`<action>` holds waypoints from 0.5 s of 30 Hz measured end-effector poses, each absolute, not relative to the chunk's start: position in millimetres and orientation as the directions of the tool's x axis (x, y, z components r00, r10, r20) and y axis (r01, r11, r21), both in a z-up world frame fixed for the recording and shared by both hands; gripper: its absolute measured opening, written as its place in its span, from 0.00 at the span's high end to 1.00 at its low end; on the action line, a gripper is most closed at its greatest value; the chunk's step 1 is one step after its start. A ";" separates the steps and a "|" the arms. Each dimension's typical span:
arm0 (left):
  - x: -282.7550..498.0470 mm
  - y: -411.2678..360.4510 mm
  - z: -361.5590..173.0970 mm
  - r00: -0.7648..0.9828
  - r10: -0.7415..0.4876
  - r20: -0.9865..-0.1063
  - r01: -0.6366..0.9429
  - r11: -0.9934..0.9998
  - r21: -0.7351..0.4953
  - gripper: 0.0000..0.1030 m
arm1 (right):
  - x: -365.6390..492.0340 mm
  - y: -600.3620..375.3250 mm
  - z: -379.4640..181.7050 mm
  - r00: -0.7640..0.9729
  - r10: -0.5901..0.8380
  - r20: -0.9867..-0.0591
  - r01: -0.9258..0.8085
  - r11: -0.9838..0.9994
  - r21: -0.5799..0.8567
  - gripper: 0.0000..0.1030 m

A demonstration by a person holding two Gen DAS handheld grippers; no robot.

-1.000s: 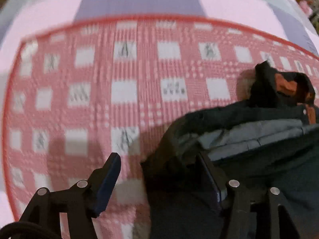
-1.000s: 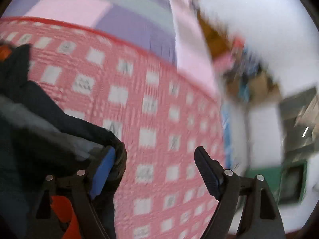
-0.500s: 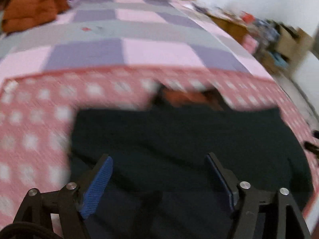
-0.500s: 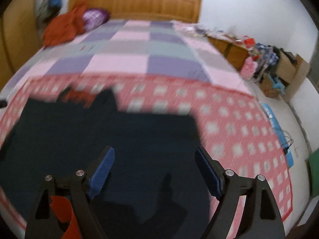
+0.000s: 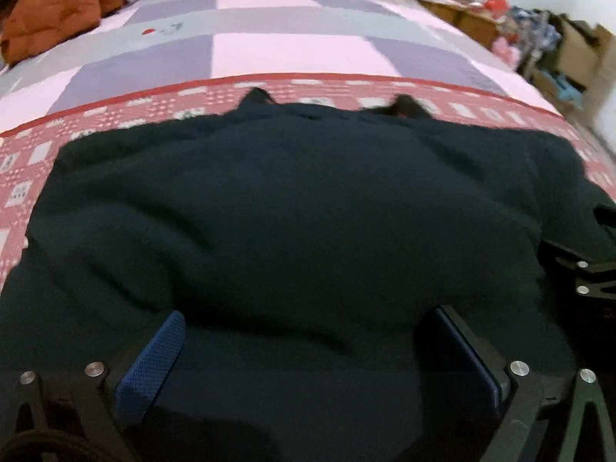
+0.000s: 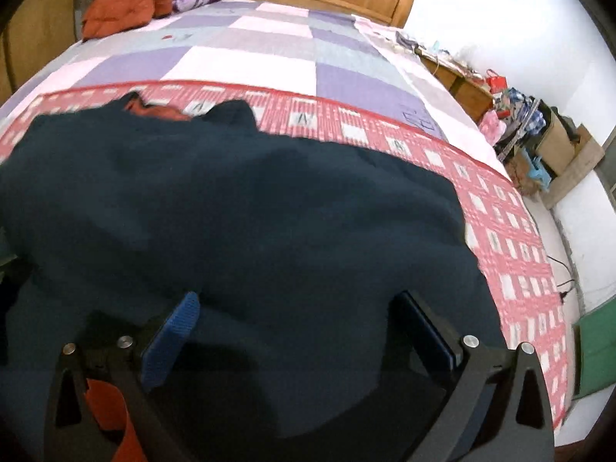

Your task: Fold large clothes

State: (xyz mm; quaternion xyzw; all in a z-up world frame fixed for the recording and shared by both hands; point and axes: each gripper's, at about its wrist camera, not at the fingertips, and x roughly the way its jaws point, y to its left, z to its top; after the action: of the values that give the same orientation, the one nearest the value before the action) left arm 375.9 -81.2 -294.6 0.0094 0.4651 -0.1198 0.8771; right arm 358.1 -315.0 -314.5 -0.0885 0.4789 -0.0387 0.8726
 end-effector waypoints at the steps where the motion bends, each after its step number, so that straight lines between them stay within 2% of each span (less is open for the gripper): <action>1: 385.0 -77.1 -298.9 0.537 -0.194 -0.821 0.202 0.974 -0.098 0.00 | 371.6 -317.5 -317.6 0.529 -0.150 -0.835 -0.008 0.983 -0.182 0.00; 7: 419.7 -71.9 -317.0 0.517 -0.136 -0.845 0.129 0.988 -0.080 0.00 | 424.8 -321.1 -330.2 0.490 -0.126 -0.863 0.013 0.990 -0.138 0.00; 15: 416.7 -76.0 -322.4 0.512 -0.090 -0.854 0.118 0.992 -0.033 0.00 | 429.9 -321.2 -339.8 0.488 -0.114 -0.866 0.007 0.992 -0.127 0.00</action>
State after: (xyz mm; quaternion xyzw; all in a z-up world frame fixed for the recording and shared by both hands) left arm 416.7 -76.0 -322.4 0.0147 0.4904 -0.0598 0.8693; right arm 429.9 -321.2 -339.8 -0.0531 0.5050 -0.0350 0.8608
